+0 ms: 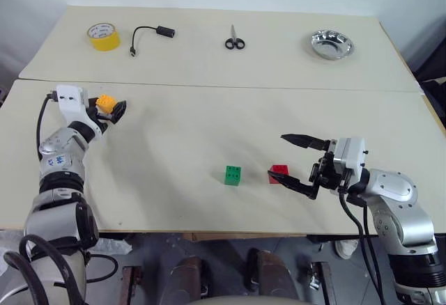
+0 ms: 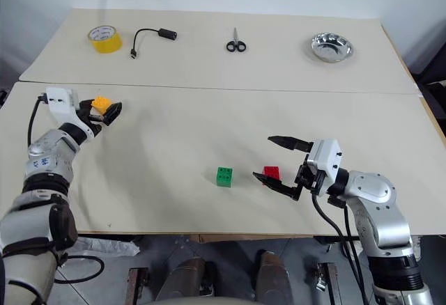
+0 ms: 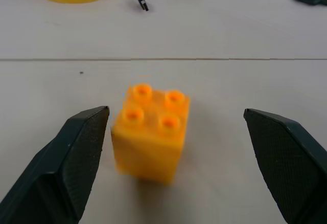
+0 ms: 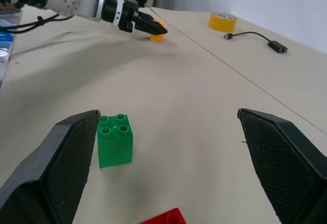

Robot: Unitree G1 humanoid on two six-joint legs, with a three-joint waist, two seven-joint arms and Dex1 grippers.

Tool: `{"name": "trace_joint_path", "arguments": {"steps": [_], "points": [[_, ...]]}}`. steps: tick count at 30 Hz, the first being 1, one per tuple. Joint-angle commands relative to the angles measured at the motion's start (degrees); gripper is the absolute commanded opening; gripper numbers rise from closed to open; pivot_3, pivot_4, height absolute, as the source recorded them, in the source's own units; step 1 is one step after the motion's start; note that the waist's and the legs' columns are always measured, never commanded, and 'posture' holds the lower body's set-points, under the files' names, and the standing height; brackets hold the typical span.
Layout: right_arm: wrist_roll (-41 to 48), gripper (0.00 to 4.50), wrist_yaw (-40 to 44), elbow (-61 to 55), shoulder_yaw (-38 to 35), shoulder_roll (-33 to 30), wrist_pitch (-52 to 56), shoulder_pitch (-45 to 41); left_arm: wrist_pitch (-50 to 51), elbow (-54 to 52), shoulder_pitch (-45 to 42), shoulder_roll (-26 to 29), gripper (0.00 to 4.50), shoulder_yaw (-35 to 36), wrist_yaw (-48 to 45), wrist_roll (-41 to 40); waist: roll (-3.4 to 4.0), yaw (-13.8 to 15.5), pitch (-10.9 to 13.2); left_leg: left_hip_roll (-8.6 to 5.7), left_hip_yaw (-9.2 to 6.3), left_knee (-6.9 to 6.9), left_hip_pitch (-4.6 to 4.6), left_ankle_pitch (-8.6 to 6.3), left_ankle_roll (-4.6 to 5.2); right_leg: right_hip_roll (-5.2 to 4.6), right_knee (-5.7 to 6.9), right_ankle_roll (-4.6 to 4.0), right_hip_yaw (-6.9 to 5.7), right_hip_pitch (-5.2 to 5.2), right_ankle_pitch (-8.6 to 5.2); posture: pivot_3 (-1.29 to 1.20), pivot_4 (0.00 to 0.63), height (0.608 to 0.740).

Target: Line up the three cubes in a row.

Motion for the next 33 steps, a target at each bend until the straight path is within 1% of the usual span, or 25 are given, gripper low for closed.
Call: {"name": "trace_joint_path", "arguments": {"steps": [1, 3, 6, 11, 13, 14, 17, 18, 21, 23, 25, 27, 29, 32, 33], "points": [[0.9, 4.5, -1.3, -3.4, -1.5, -0.3, 0.1, 1.1, -1.7, 3.6, -2.2, 1.2, 4.49, -0.9, -1.0, 1.8, 0.0, 0.1, 0.0, 0.01, 0.0, 0.0, 0.01, 0.0, 0.0, 0.0, 0.0, 0.0, 0.0, 0.0, 0.0, 0.0, 0.15, 0.74], [0.8, 4.5, -1.8, -3.9, -1.7, -0.3, 0.1, 1.7, -1.8, 4.9, -2.9, 1.1, 4.49, -1.7, -2.1, 2.8, 0.0, 0.1, 0.0, 0.01, -0.01, 0.02, 0.01, 0.0, 0.0, 0.0, 0.02, 0.0, 0.0, 0.0, 0.0, 0.0, 0.15, 0.74], [0.8, 4.5, -2.6, -4.6, -1.9, -0.3, 0.1, 2.3, -1.8, 5.9, -3.6, 1.2, 3.91, -2.0, -2.4, 3.5, -0.02, 0.2, 0.0, 0.01, -0.01, 0.04, -0.01, 0.0, 0.0, -0.01, 0.01, 0.0, 0.0, 0.0, 0.0, 0.0, 0.15, 0.74], [0.7, 4.5, -3.6, -5.0, -1.9, -0.1, -0.2, 2.7, -3.1, 5.9, -3.7, 1.5, 2.36, -1.9, -5.1, 3.6, -0.05, 0.3, 0.0, 0.01, -0.05, 0.06, -0.02, 0.0, 0.0, -0.02, 0.02, 0.0, 0.0, 0.01, 0.0, 0.0, 0.15, 0.74], [0.5, 4.5, -3.7, -4.9, -1.7, -0.1, -0.6, 3.0, -4.6, 5.6, -3.4, 1.7, 1.71, -1.0, -8.1, 2.6, -0.05, 0.3, 0.0, 0.01, -0.05, 0.06, -0.02, 0.0, 0.0, -0.02, 0.02, 0.0, 0.0, 0.01, 0.0, 0.0, 0.15, 0.74], [0.4, 4.5, -3.8, -4.8, -1.7, 0.0, -0.7, 3.1, -5.0, 5.2, -2.9, 1.8, 1.46, -0.1, -13.6, 1.1, -0.05, 0.3, 0.0, 0.01, -0.05, 0.06, -0.02, 0.0, 0.0, -0.01, 0.02, 0.0, 0.0, 0.01, 0.0, 0.0, 0.15, 0.74], [0.8, 4.5, -3.7, -4.9, -2.5, -0.6, -0.6, 3.3, -6.6, 2.5, -1.6, 3.1, 1.47, -0.3, -32.2, -1.3, -0.05, 0.1, 0.0, 0.01, 0.02, 0.06, -0.03, 0.0, 0.0, -0.01, 0.02, 0.0, 0.0, -0.01, 0.0, 0.0, 0.15, 0.74], [1.0, 4.5, -3.7, -5.0, -2.7, -0.8, -0.5, 3.4, -7.1, 1.9, -1.5, 3.4, 1.47, -0.7, -35.5, -1.3, -0.05, 0.1, 0.0, 0.01, 0.04, 0.06, -0.02, 0.0, 0.0, 0.0, 0.02, 0.0, 0.0, -0.02, 0.0, 0.0, 0.15, 0.74], [1.9, 4.5, -2.8, -5.5, -4.6, -2.2, 0.1, 4.8, -10.6, -4.2, 0.7, 4.6, 1.47, -5.9, -51.4, 0.3, -0.05, 0.1, 0.0, 0.02, 0.08, 0.04, -0.02, 0.0, 0.0, 0.0, 0.02, -0.01, 0.0, -0.05, -0.01, 0.0, 0.15, 0.74], [2.5, 4.5, -2.1, -5.6, -5.6, -3.0, 0.1, 5.9, -12.1, -9.2, 2.8, 4.8, 1.47, -8.8, -58.7, 0.2, -0.05, 0.2, 0.0, 0.02, 0.1, 0.05, -0.02, 0.0, 0.0, 0.0, 0.02, -0.01, 0.01, -0.04, -0.01, 0.0, 0.15, 0.74], [3.1, 4.5, -1.4, -5.8, -6.7, -3.8, 0.1, 7.2, -12.5, -16.4, 6.5, 5.6, 1.47, -13.4, -62.4, -2.0, -0.04, 0.2, 0.0, 0.02, 0.09, 0.05, -0.02, 0.0, 0.0, -0.01, 0.01, -0.01, 0.02, -0.04, -0.01, 0.0, 0.15, 0.74], [4.0, 4.5, 0.1, -5.7, -7.9, -4.8, 0.0, 8.9, -13.3, -21.9, 10.0, 6.7, 1.47, -18.2, -63.0, -4.9, -0.04, 0.2, 0.0, 0.07, 0.07, 0.07, -0.02, 0.0, 0.0, -0.01, 0.01, -0.01, 0.08, -0.04, -0.01, 0.0, 0.15, 0.74], [4.8, 4.5, 2.2, -5.3, -8.9, -5.7, -0.4, 10.5, -14.0, -24.3, 11.5, 6.6, 1.47, -21.3, -63.0, -7.0, -0.04, 0.3, 0.0, 0.2, 0.06, 0.09, 0.0, 0.0, 0.0, -0.01, 0.04, -0.01, 0.13, -0.03, -0.01, 0.0, 0.15, 0.74], [5.5, 4.5, 4.9, -4.6, -9.5, -6.7, -1.0, 11.6, -13.8, -25.3, 11.9, 5.7, 1.47, -24.0, -63.0, -9.1, -0.05, 0.4, 0.0, 0.22, 0.05, 0.17, -0.02, 0.0, 0.02, -0.03, 0.05, -0.01, 0.14, -0.01, -0.01, 0.0, 0.15, 0.74], [5.6, 4.5, 6.1, -4.1, -9.6, -7.3, -1.0, 11.9, -14.2, -25.6, 11.9, 4.7, 1.47, -25.5, -63.0, -9.3, -0.05, 0.4, 0.0, 0.23, 0.05, 0.21, -0.02, -0.01, 0.03, -0.04, 0.08, -0.01, 0.15, -0.01, -0.01, 0.0, 0.15, 0.74]]}}
